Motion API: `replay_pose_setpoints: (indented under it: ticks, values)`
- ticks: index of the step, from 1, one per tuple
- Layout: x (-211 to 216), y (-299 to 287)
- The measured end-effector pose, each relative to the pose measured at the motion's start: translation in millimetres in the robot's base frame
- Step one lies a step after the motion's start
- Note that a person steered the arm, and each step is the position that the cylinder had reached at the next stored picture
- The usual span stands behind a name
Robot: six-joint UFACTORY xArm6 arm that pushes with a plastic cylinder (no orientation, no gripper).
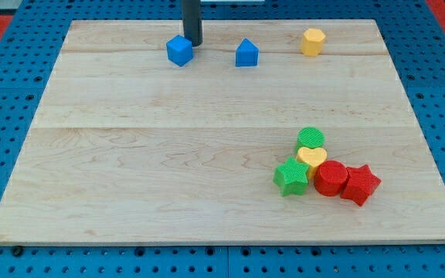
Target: Separate the blue cube and blue triangle
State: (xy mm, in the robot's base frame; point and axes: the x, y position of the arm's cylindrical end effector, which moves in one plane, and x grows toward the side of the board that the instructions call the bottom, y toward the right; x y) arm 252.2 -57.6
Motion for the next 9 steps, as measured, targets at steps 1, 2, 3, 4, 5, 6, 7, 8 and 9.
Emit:
replay_pose_setpoints:
  ticks: [1,2,3,4,5,6,7,8,9]
  values:
    - [0.0,0.0]
    - [-4.5,11.3]
    - [-2.0,12.9]
    - [0.4,34.3]
    - [21.6,42.2]
    - [36.2,35.5]
    - [36.3,35.5]
    - [36.3,19.0]
    - [36.3,-3.0]
